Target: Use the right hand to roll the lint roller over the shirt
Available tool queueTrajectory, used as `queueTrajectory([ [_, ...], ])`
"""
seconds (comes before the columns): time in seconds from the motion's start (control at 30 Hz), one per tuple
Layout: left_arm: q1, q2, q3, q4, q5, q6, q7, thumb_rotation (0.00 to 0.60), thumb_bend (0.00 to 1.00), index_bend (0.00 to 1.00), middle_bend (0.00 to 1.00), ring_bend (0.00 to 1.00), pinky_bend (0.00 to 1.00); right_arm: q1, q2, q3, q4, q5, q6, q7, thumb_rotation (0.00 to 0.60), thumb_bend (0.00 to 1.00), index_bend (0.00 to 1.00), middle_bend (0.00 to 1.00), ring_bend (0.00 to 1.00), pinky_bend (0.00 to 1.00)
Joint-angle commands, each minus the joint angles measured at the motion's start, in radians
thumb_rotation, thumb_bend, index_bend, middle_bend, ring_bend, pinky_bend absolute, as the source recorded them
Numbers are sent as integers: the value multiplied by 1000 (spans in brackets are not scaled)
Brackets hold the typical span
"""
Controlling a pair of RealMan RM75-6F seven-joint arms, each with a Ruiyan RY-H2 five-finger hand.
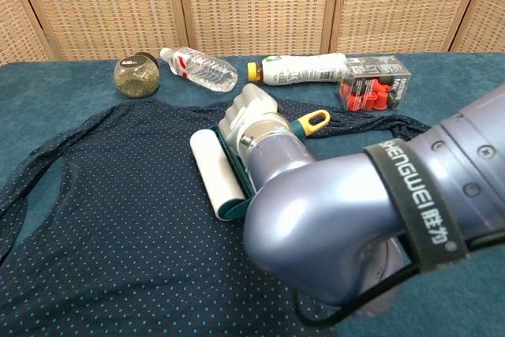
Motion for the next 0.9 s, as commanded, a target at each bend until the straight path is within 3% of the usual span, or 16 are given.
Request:
queueTrajectory([
  [0.03,-3,-1,0,1,0,-6,-1,600,0,0,0,0,0,32,-48,27,1,-9,11,-18,600,820,671,1000,1000,1000],
  [0.27,-1,0,0,2,0,-1,-7,600,0,0,0,0,0,67,-120,76,38,-17,3,-16,600,821,668,1000,1000,1000],
  [0.47,4,4,0,3,2,7,-12,600,0,0,0,0,0,47,-132,66,76,-26,-7,-15,600,821,666,1000,1000,1000],
  [0.9,6,-1,3,-5,10,14,7,600,0,0,0,0,0,-105,33,-2,16,-63,45,6,600,818,662,1000,1000,1000],
])
